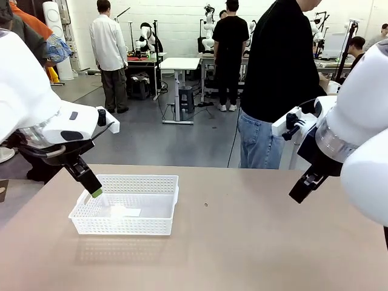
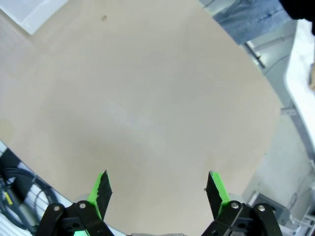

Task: Clean and organize the cups into the basket.
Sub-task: Pick up the Organizing basket and move it to the center of the table, then pick up the Reusable plastic cup from the right side of the table and place it inside the Organizing basket.

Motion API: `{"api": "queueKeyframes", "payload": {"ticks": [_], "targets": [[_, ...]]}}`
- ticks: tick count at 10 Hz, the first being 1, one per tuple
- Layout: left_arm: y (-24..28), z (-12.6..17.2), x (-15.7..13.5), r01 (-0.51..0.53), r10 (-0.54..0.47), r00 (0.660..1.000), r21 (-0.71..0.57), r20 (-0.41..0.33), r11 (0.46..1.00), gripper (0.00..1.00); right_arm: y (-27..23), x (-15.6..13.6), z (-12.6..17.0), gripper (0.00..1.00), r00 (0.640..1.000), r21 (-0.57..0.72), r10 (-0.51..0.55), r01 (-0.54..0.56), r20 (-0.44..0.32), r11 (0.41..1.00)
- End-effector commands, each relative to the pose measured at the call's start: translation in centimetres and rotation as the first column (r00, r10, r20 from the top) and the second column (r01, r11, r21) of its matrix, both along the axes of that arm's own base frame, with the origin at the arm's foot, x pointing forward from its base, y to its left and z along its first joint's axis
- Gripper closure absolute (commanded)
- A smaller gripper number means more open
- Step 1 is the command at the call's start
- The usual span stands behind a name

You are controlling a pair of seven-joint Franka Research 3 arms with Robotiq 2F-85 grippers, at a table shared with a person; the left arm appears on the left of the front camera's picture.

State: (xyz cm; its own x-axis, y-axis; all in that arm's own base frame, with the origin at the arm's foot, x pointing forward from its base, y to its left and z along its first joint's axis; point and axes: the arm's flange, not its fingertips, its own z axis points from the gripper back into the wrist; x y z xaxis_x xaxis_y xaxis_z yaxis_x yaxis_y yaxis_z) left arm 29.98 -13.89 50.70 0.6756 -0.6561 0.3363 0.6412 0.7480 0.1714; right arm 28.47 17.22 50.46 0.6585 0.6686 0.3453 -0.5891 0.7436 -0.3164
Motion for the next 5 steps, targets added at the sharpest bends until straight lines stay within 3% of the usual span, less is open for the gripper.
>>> {"api": "queueKeyframes", "payload": {"ticks": [1, 2, 3, 5], "targets": [[3.7, 1.6, 1.2, -0.045, -0.012, 0.991, -0.407, -0.136, 0.912, 0.0, -3.4, -0.1, 0.7, 0.0, 0.991, 0.298, -0.001, 0.042, -0.137, 0.954], [7.0, 2.8, 1.8, -0.124, -0.028, 0.974, -0.632, -0.225, 0.765, 0.0, -7.1, 0.0, 1.1, 0.0, 0.968, 0.498, -0.027, 0.151, -0.248, 0.854], [9.5, 3.4, 2.0, -0.165, -0.08, 0.957, -0.747, -0.28, 0.644, 0.0, -10.4, -0.1, 1.1, 0.0, 0.928, 0.67, 0.063, 0.217, -0.367, 0.71], [13.8, 4.1, 2.3, -0.249, -0.094, 0.937, -0.835, -0.336, 0.491, 0.0, -16.7, 0.0, 1.5, 0.0, 0.888, 0.82, 0.161, 0.312, -0.432, 0.479]]}}
